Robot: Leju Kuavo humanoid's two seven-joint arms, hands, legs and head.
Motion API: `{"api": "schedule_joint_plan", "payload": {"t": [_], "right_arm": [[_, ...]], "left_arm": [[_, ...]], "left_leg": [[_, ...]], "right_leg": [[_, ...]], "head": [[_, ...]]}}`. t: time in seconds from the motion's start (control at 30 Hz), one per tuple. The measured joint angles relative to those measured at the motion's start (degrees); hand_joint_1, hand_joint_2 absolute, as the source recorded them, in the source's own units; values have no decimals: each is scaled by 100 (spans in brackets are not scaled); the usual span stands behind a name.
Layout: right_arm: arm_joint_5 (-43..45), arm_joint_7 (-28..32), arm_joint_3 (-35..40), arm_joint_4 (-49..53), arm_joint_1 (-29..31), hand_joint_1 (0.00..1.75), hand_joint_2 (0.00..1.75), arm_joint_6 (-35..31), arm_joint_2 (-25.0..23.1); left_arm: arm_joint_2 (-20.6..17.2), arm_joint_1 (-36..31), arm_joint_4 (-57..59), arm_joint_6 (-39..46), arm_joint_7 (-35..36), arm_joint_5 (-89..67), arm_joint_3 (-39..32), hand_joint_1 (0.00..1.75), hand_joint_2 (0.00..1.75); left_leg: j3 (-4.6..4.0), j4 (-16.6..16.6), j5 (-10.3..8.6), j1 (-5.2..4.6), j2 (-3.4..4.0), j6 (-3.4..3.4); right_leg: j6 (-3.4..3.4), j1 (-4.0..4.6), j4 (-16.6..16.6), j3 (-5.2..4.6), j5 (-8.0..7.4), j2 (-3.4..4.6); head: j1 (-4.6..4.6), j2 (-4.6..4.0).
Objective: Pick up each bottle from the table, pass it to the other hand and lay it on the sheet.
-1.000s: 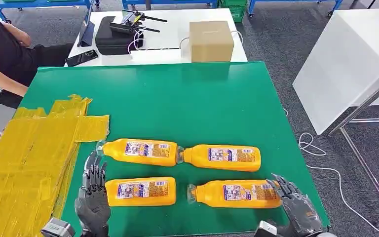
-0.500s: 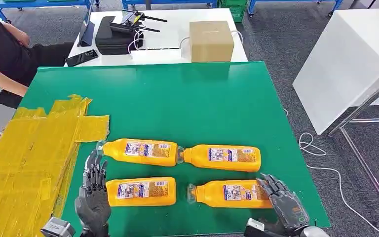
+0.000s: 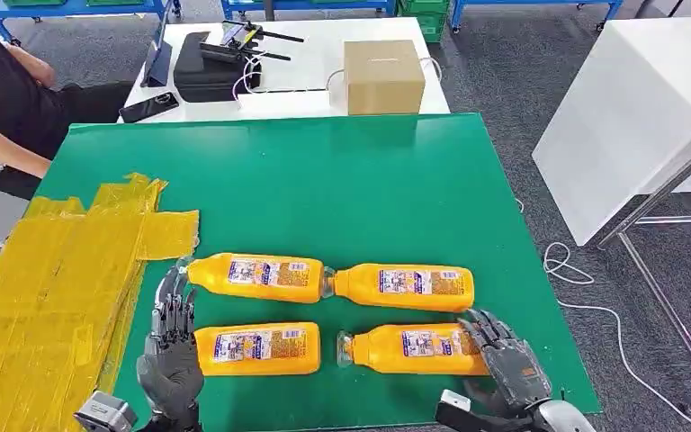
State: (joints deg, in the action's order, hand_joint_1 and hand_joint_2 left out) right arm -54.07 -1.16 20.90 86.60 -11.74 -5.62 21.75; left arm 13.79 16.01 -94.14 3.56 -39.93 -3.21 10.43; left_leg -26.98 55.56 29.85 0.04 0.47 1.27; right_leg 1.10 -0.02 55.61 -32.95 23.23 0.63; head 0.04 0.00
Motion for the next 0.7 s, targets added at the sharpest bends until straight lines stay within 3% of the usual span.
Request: {"api": "schedule_joint_plan", "payload": {"t": [0.33, 0.53, 0.63, 0.67, 0.7], "right_arm": [[31, -66, 103, -9, 17, 161, 175, 66, 103], [96, -164, 164, 9, 14, 175, 175, 122, 160], [125, -214, 206, 44, 8, 175, 175, 151, 192], [153, -256, 225, 57, 4, 164, 175, 151, 206], [196, -301, 243, 85, -4, 169, 175, 120, 214]], "left_arm": [[0, -7, 4, 0, 0, 0, 0, 0, 0], [0, -6, 9, -4, 0, 4, 0, 0, 0], [0, -6, 9, -20, 0, 18, 0, 0, 0], [0, -5, 9, -59, 0, 53, 0, 0, 0], [0, -5, 15, -135, 0, 85, -6, 0, 0]], "left_leg": [[10, 0, 1, 0, 3, 0], [11, 0, 1, 0, 3, 0], [12, 0, 1, 0, 3, 0], [12, 0, 1, 0, 3, 0], [12, 0, 1, 0, 3, 0]], "right_leg": [[0, 0, -1, 8, 0, 1], [0, 2, -1, 8, 0, 2], [0, 2, -1, 9, 0, 2], [0, 2, -1, 9, 0, 2], [0, 2, -1, 9, 0, 2]], "head": [[0, 0], [0, 0], [0, 0], [0, 0], [-2, 0]]}}
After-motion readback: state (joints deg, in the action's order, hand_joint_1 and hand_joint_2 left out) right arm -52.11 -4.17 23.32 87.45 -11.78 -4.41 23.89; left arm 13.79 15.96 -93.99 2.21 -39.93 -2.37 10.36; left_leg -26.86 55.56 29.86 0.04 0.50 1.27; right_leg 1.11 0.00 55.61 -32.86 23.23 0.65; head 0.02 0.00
